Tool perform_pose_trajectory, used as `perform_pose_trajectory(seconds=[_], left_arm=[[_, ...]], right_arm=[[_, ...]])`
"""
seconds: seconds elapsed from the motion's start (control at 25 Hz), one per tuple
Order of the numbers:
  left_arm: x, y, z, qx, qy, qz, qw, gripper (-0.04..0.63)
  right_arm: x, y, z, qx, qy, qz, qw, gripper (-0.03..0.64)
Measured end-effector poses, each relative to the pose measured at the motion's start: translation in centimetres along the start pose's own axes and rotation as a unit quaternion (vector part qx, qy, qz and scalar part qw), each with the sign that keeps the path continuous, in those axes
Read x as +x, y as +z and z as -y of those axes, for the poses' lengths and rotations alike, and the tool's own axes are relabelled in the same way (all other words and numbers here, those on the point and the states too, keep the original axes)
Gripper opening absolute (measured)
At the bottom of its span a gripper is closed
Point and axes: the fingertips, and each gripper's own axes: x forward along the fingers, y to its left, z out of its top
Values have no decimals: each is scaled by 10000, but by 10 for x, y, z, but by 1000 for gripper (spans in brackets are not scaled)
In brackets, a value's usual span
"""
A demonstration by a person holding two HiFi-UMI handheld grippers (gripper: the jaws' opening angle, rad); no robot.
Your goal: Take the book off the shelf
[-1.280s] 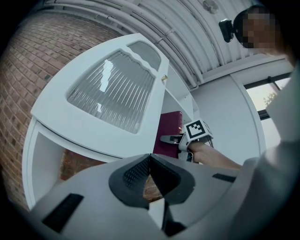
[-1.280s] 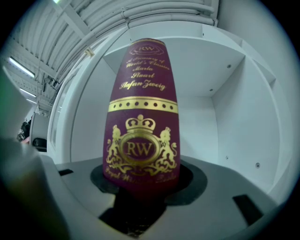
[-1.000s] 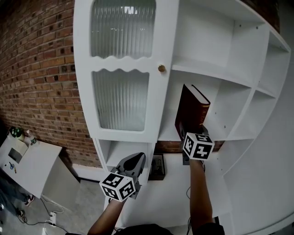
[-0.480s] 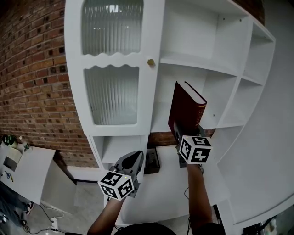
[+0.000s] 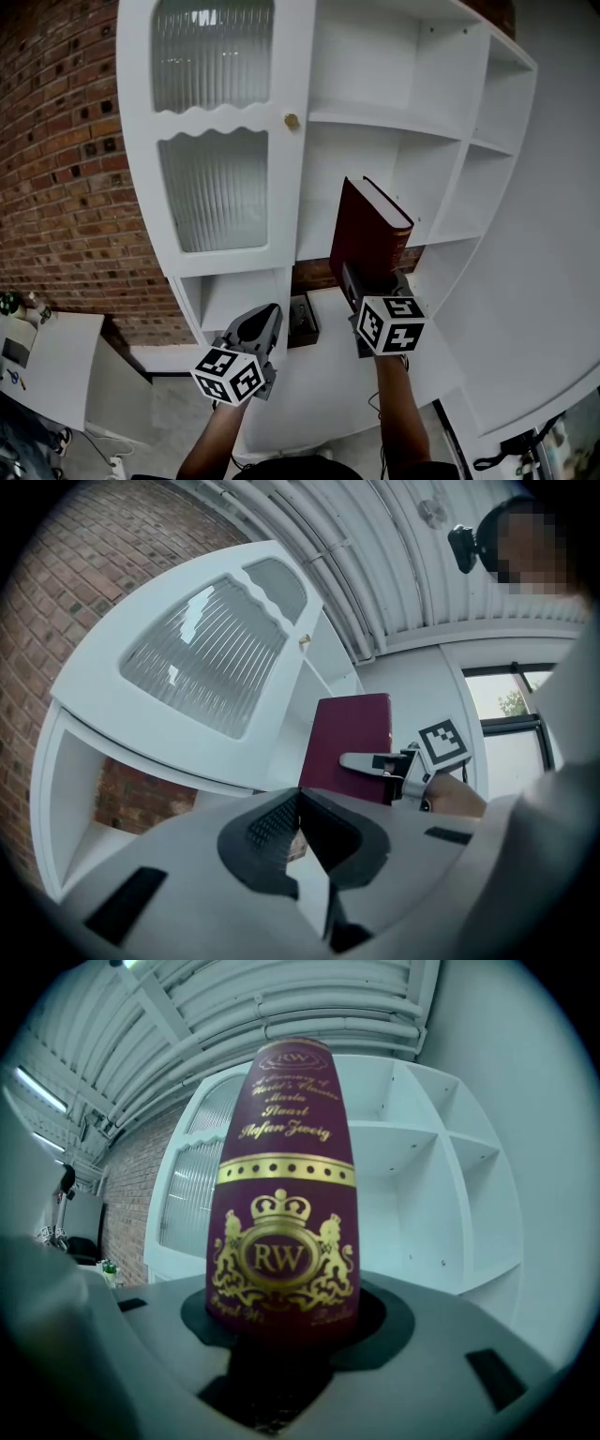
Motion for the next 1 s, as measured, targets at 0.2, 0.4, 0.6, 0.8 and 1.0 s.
perform_pose_trajectory(seconds=[0.2,0.4,0.6,0.8,1.0], left_arm=[[-4,-8,5,-74,-154,-117,9998,17],[-9,-19,5,-155,-277,-218,9993,17],[-15,-29,8,-147,-369,-314,9987,17],[-20,-33,16,-63,-410,-355,9985,17],[-25,-30,21,-16,-367,-338,9988,17]], right_arm=[[-15,-16,-7,100,-72,-117,9999,236],[-27,-36,-17,211,-48,-134,9997,236],[-35,-51,-23,355,-99,-153,9992,236],[-39,-60,-32,445,-1,-163,9989,236],[-46,-65,-42,471,125,-173,9987,236]])
